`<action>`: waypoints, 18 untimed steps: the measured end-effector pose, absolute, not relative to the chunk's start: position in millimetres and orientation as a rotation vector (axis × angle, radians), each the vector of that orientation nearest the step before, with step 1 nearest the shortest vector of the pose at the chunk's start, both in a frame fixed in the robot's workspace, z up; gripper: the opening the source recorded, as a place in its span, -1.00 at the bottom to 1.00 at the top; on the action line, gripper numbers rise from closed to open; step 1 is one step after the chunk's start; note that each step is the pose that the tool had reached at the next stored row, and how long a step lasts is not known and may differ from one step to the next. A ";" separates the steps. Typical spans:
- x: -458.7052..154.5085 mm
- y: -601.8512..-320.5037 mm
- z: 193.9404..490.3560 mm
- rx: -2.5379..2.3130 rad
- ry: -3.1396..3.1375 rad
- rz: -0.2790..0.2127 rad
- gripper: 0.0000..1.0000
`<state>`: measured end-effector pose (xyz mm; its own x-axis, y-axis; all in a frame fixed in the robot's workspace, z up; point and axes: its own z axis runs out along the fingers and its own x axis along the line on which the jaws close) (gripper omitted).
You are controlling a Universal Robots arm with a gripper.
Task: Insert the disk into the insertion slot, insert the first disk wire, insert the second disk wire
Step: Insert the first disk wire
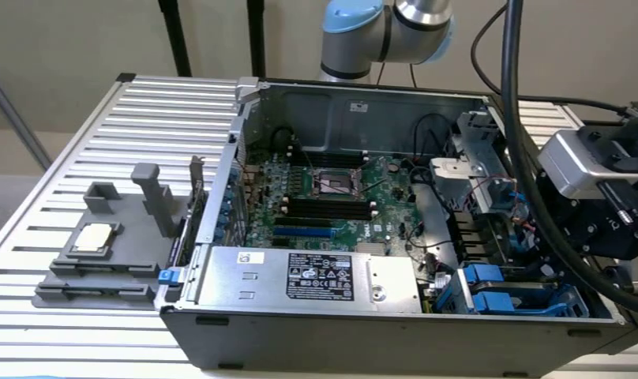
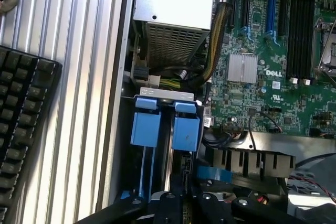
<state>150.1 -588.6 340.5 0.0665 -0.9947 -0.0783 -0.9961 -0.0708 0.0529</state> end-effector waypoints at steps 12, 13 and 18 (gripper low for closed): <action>150.0 -585.0 336.9 -2.243 2.181 0.136 -0.66; 150.1 -585.0 336.6 -2.243 2.181 0.136 -0.66; 150.6 -584.8 335.0 -2.241 2.184 0.135 -0.66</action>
